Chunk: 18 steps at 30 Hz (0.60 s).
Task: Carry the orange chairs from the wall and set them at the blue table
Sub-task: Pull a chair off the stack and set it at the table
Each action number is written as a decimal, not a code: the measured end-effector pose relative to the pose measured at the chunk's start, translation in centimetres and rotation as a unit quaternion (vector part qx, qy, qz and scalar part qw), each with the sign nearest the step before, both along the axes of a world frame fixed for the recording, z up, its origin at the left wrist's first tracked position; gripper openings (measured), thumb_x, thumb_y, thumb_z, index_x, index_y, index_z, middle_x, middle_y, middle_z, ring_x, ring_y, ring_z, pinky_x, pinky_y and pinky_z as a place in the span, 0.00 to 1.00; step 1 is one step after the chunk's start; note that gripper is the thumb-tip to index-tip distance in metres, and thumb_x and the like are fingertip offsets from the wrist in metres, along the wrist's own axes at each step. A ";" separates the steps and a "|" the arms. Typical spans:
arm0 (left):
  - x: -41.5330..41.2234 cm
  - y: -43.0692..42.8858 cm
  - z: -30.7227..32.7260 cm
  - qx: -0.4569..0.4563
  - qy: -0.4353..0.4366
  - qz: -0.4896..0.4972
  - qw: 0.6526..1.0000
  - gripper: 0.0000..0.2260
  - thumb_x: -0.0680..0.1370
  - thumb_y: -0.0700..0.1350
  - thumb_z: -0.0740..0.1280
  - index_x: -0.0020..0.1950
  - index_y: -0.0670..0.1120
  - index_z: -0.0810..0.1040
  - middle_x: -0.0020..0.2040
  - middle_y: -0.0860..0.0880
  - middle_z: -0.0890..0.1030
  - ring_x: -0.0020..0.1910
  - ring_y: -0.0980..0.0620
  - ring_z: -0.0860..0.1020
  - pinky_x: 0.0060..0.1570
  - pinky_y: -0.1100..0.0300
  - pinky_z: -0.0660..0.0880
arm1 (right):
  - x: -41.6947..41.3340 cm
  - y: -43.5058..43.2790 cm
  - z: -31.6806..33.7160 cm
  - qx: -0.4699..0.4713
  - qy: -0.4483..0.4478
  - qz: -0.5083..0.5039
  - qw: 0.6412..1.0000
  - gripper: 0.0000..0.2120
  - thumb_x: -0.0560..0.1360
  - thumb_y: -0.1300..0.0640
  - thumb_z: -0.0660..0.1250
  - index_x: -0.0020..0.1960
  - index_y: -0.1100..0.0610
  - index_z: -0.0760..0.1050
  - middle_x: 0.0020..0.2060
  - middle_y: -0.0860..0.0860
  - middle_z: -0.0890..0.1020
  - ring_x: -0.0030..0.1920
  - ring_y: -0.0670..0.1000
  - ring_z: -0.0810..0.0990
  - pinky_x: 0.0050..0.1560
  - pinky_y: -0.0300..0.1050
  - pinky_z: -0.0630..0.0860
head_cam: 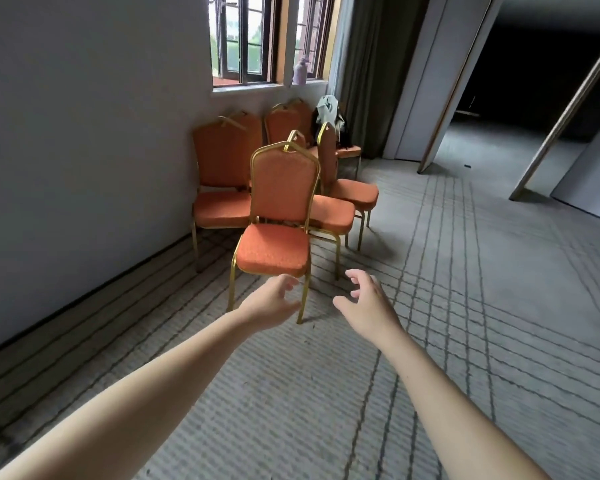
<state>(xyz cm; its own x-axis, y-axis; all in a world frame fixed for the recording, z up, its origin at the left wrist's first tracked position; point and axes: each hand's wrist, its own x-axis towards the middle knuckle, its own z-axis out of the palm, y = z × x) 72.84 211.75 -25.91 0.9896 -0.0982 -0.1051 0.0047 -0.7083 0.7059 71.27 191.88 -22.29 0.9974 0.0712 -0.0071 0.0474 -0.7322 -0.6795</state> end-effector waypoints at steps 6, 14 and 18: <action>17.0 -1.9 -1.6 -0.016 0.004 0.036 0.999 0.23 0.76 0.48 0.67 0.70 0.48 0.69 0.67 0.48 0.73 0.64 0.51 0.73 0.65 0.51 0.71 | 18.6 -1.6 -1.7 0.010 0.000 0.036 0.999 0.26 0.75 0.52 0.66 0.71 0.49 0.65 0.67 0.49 0.67 0.62 0.48 0.72 0.63 0.50 0.71; 39.6 -6.0 -0.5 -0.029 0.001 0.073 0.997 0.23 0.76 0.47 0.66 0.71 0.48 0.68 0.68 0.48 0.73 0.65 0.51 0.72 0.65 0.52 0.71 | 43.5 -5.7 0.1 -0.005 -0.021 0.059 0.998 0.25 0.75 0.52 0.67 0.70 0.50 0.66 0.67 0.50 0.70 0.62 0.50 0.73 0.61 0.49 0.73; 48.2 -6.5 -1.1 -0.046 0.004 0.105 0.993 0.22 0.77 0.48 0.65 0.70 0.49 0.69 0.67 0.49 0.73 0.64 0.52 0.73 0.64 0.53 0.72 | 52.8 -6.2 -0.5 -0.040 -0.006 0.099 0.994 0.25 0.75 0.50 0.66 0.70 0.47 0.65 0.68 0.48 0.70 0.64 0.51 0.73 0.63 0.53 0.73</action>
<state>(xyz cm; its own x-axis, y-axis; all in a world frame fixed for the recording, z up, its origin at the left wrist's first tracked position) 121.01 205.25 -26.99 0.9885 0.1002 -0.1134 0.1512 -0.6236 0.7670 124.10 185.67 -22.78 0.9640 0.2659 -0.0085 0.2041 -0.7596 -0.6176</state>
